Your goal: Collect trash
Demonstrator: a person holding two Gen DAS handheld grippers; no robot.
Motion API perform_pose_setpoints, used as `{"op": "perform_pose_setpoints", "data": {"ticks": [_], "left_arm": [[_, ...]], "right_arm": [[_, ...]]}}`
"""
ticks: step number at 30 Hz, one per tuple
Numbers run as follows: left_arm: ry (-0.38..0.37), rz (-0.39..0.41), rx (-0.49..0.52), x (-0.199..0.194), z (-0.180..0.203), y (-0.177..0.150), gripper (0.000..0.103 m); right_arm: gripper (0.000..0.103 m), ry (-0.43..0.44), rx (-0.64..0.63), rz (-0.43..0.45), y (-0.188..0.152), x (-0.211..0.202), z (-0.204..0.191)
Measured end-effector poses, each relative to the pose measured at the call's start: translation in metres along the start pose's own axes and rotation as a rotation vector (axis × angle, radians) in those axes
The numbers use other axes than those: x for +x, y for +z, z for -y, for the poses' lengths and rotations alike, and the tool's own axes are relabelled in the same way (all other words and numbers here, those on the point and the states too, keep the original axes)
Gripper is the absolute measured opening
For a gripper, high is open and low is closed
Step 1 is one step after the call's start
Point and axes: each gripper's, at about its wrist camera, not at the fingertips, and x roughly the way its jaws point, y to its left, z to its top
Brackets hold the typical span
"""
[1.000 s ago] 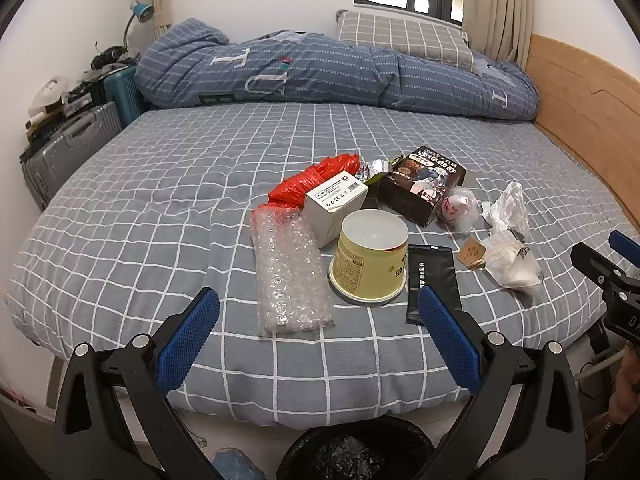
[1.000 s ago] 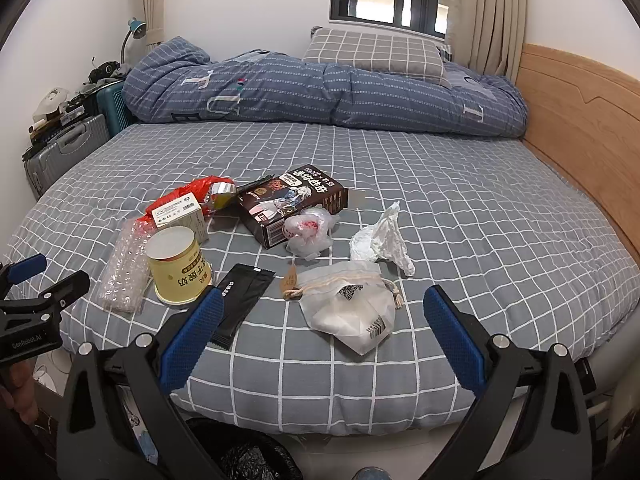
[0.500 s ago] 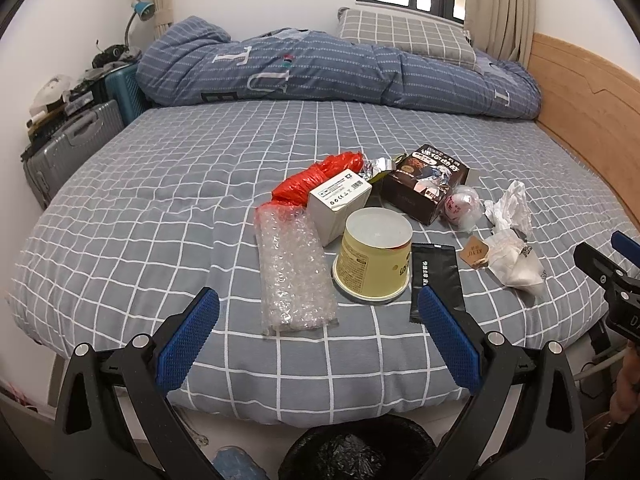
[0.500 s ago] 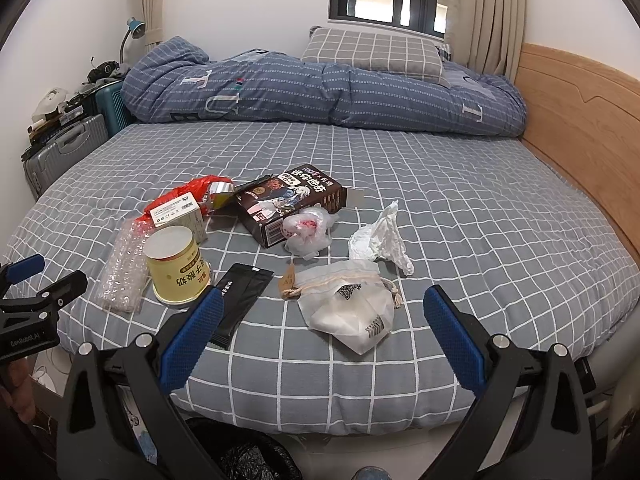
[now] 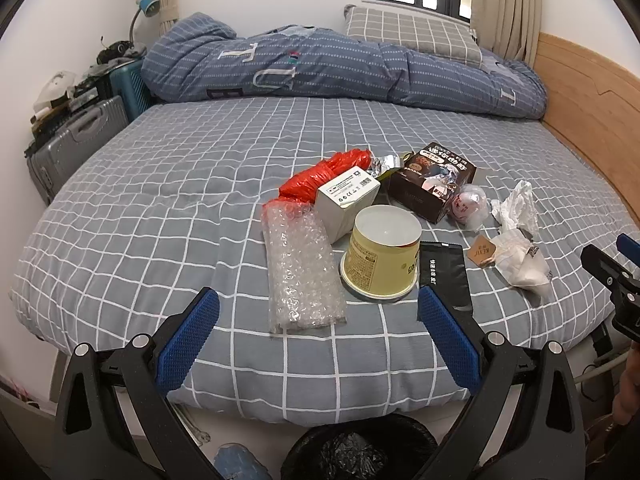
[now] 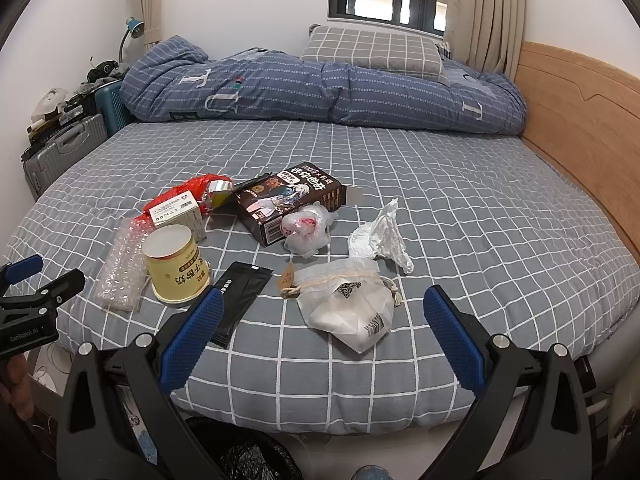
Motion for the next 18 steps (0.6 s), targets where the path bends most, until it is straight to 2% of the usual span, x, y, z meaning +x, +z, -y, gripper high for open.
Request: {"op": "perform_pose_setpoints", "data": {"ticks": [18], "left_arm": [[0.009,-0.003,-0.006,-0.0027,-0.0021,0.0018,0.097]], "right_arm": [[0.096,-0.006,0.012,0.008,0.0022,-0.0034,0.0042]]}}
